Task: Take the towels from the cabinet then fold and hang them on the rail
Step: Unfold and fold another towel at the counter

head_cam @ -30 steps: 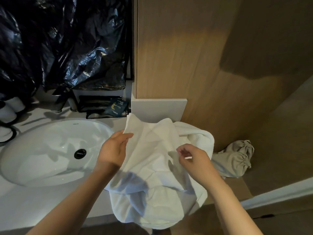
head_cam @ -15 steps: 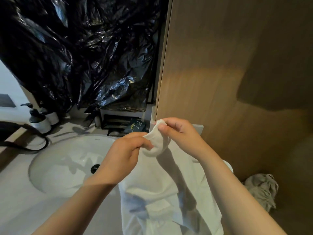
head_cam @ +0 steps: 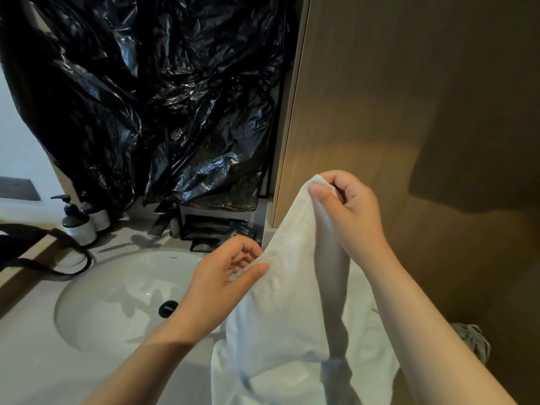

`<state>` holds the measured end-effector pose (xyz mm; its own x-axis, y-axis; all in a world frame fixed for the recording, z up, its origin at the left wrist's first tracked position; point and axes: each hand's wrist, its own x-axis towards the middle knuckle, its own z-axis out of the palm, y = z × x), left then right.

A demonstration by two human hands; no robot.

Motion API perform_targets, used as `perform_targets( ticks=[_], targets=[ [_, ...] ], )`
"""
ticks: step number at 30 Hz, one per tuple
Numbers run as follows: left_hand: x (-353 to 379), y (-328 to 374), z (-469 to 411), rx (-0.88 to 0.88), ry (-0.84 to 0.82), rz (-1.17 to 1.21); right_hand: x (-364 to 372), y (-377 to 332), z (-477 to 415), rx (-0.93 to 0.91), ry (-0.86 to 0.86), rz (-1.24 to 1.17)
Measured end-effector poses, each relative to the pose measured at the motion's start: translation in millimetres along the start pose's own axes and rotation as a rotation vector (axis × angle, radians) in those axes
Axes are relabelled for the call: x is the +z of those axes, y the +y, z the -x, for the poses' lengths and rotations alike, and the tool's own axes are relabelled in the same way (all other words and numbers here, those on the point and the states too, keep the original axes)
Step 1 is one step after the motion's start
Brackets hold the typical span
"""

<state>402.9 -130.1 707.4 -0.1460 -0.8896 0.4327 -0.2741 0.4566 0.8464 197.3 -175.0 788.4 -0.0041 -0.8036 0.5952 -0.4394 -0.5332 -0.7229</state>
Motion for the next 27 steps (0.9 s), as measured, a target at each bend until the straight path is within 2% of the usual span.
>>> perform_targets(
  ticks=[8,14,24,27],
  targets=[
    [8.4,5.8,-0.6,0.049,0.018,-0.097,-17.1,-18.2,-10.6,-0.093,0.072,0.066],
    [13.1,-8.6,-5.0,-0.009,-0.061,-0.17,-19.7,-10.8,-5.2,-0.053,0.071,0.102],
    [12.1,-35.2,-9.9,-0.052,-0.061,-0.322,-23.0,7.3,6.2,0.002,0.073,0.131],
    [12.5,-44.1,-9.4,-0.059,-0.138,-0.368,-27.8,8.5,4.9,0.017,0.115,0.126]
  ],
)
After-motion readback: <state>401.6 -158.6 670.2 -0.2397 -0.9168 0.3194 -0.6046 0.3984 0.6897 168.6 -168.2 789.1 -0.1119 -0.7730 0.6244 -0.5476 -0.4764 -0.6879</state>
